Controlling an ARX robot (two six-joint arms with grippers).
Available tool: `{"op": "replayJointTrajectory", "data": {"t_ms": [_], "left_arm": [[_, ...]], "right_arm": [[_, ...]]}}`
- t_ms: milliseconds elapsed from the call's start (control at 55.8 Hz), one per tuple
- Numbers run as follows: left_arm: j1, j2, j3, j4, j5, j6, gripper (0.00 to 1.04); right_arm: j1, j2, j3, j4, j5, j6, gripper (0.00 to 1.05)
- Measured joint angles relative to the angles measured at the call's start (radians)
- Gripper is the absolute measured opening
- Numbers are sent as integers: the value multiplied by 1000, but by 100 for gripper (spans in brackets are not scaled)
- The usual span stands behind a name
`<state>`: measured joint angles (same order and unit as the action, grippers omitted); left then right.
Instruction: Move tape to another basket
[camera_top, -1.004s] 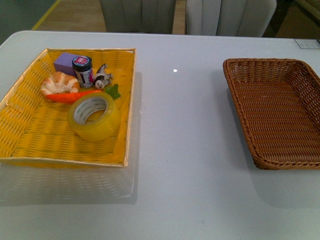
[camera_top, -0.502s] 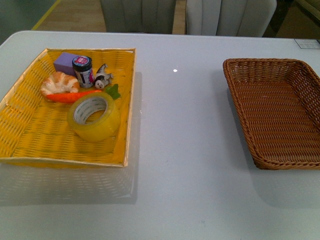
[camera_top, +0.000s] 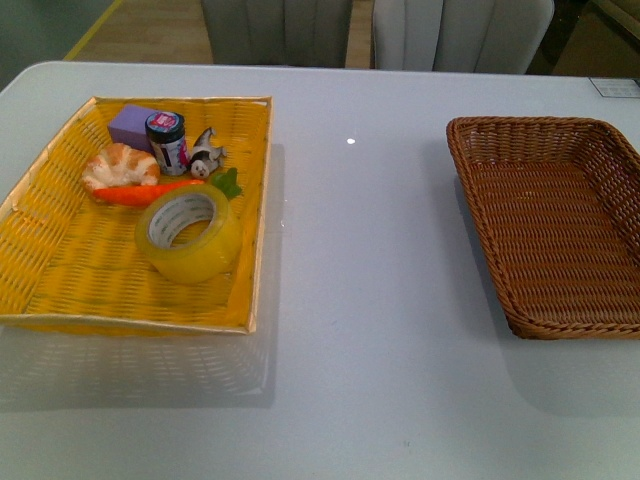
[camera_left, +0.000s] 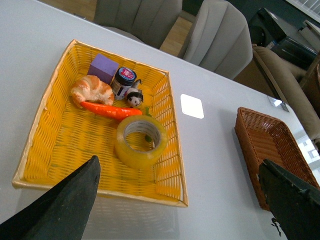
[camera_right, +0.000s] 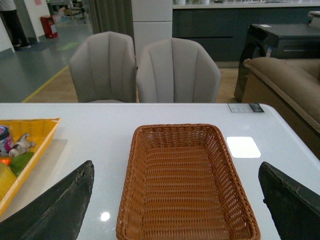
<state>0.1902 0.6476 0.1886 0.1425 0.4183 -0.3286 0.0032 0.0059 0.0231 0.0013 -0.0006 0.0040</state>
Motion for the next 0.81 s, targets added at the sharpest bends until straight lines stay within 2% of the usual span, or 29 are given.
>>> {"op": "replayJointTrajectory", "data": {"t_ms": [143, 305, 484, 807], "left_arm": [[-27, 380, 36, 307, -45, 33, 96], [-59, 797, 151, 539, -69, 54, 96], [-100, 1110, 291, 573, -106, 76, 96], [-164, 1411, 520, 535, -132, 65, 96]], "right_arm": [[0, 0, 0, 0, 0, 0, 96], [0, 0, 0, 0, 0, 0, 96], [0, 0, 0, 0, 0, 0, 96], [0, 0, 0, 0, 0, 0, 96]]}}
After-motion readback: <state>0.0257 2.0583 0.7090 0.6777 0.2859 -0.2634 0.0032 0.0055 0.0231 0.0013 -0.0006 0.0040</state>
